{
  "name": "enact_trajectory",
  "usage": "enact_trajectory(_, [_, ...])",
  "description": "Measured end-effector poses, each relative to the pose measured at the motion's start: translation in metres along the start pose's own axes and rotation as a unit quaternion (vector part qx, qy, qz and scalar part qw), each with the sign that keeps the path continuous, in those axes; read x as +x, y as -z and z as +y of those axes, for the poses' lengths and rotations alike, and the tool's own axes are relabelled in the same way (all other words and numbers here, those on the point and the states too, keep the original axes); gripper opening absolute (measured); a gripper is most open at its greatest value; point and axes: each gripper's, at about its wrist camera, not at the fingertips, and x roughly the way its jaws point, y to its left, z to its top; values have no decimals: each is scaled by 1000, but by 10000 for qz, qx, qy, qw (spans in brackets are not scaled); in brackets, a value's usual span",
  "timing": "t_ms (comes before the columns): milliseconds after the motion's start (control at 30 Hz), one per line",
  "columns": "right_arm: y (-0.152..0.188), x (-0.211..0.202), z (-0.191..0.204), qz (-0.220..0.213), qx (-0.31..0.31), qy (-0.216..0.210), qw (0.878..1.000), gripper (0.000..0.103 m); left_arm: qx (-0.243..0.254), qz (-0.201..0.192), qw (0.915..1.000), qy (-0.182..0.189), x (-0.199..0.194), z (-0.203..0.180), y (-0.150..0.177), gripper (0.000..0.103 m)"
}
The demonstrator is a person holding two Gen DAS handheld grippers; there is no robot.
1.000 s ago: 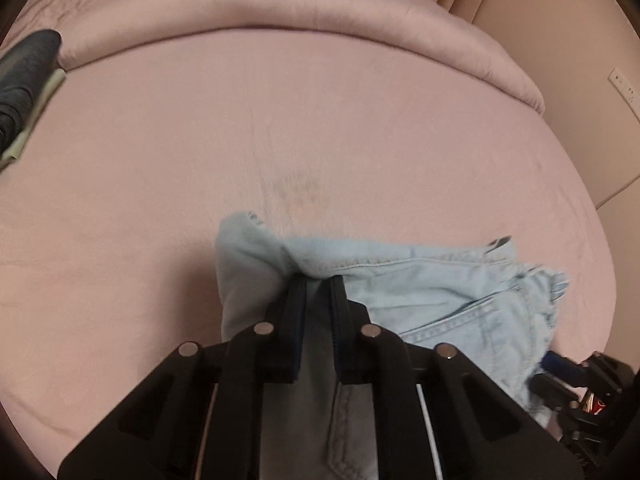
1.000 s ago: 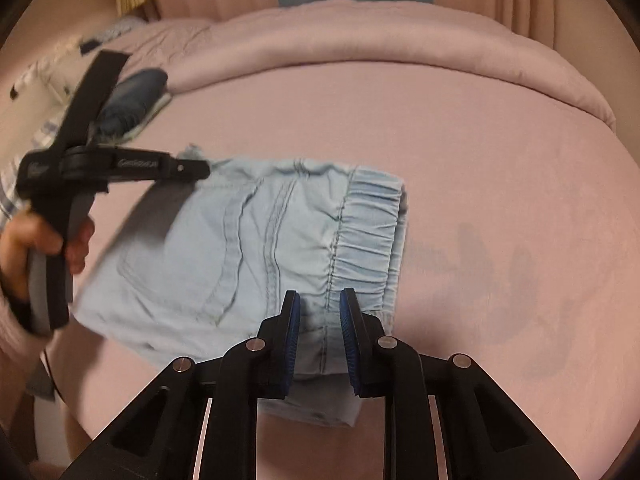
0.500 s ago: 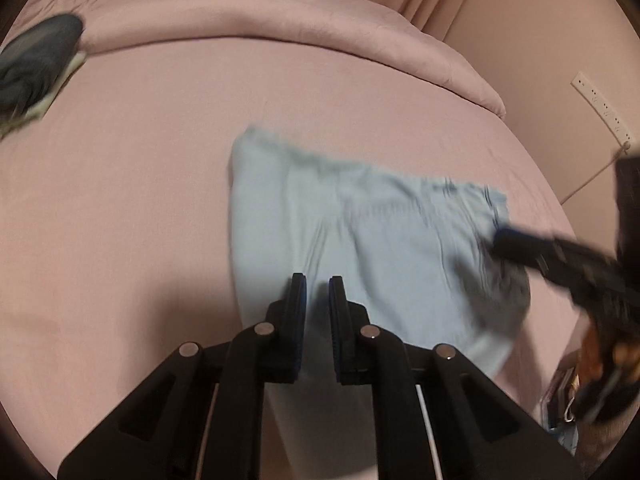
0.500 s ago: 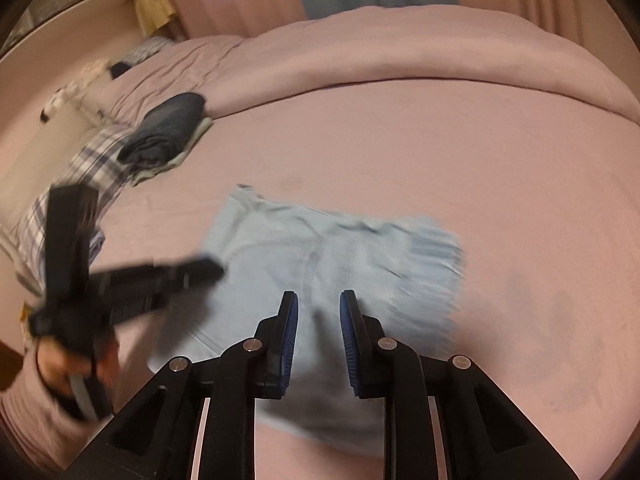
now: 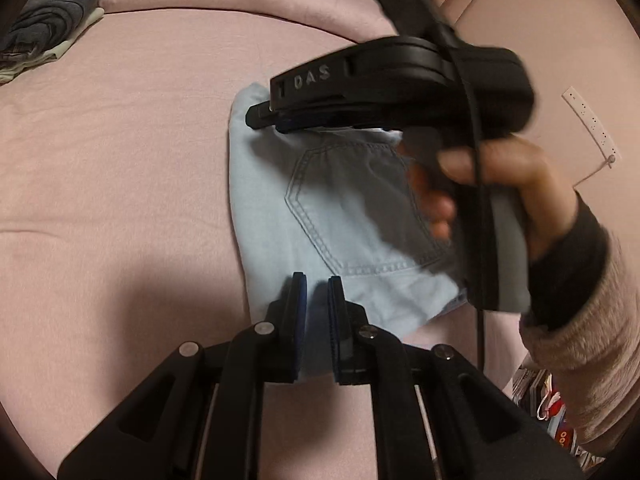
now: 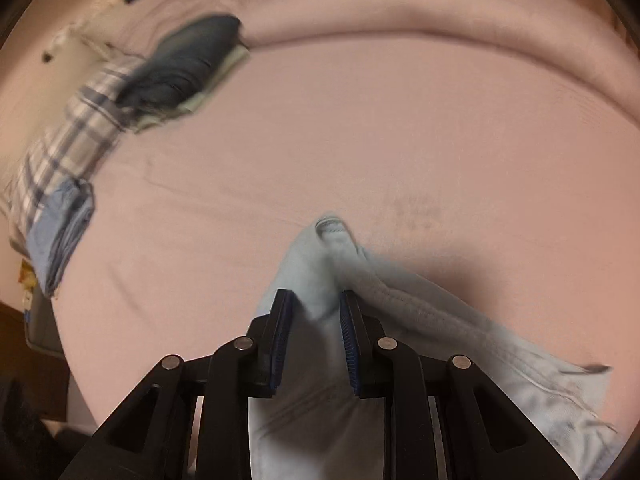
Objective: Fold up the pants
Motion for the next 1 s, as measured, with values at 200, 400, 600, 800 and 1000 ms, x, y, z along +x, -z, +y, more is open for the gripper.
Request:
enact_trajectory(200, [16,-24,-6,-209,339,-174,9991,23,101,-18,9999,-134,2,-12,2,9])
enact_trajectory(400, [66,-83,-1,-616,-137,205,9978,23,198,-29,9993,-308,2,-17,5,9])
enact_trajectory(600, [114,-128,-10,-963,-295,923,9906,23,350,-43,9982,-479,6,-16,2,10])
enact_trajectory(800, [145,-121,-19,-742,-212,1224,9895,24,484,-24,9969,-621,12,-20,0,10])
enact_trajectory(1000, [155,-101,-35,-698,169,1039,9920,23,591,-50,9955,-735,16,-22,0,10])
